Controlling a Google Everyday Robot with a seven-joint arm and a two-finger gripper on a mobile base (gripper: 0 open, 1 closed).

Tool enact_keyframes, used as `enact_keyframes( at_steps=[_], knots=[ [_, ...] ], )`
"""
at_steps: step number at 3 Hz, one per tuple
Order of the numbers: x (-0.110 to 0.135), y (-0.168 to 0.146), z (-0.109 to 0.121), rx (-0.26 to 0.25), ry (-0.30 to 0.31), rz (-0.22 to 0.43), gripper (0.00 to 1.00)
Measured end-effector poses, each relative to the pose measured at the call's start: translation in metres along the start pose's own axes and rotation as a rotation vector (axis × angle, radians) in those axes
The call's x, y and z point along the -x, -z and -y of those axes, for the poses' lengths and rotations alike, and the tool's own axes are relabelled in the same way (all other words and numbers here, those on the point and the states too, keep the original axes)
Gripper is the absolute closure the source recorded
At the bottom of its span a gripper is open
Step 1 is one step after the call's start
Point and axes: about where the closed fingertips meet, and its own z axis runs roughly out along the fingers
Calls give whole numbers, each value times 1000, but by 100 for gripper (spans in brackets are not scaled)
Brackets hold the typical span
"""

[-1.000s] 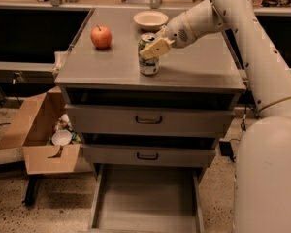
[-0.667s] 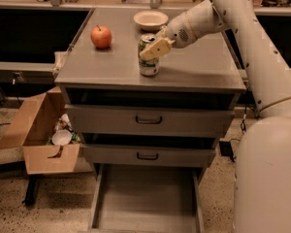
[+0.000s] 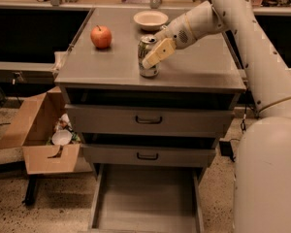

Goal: Pick 7up can from bottom drawer and place on counter

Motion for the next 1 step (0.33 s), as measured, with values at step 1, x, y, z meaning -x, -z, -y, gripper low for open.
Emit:
enact_keyframes(
  at_steps=[1],
  knots=[
    [0,0,0,0,0,0,0]
  ],
)
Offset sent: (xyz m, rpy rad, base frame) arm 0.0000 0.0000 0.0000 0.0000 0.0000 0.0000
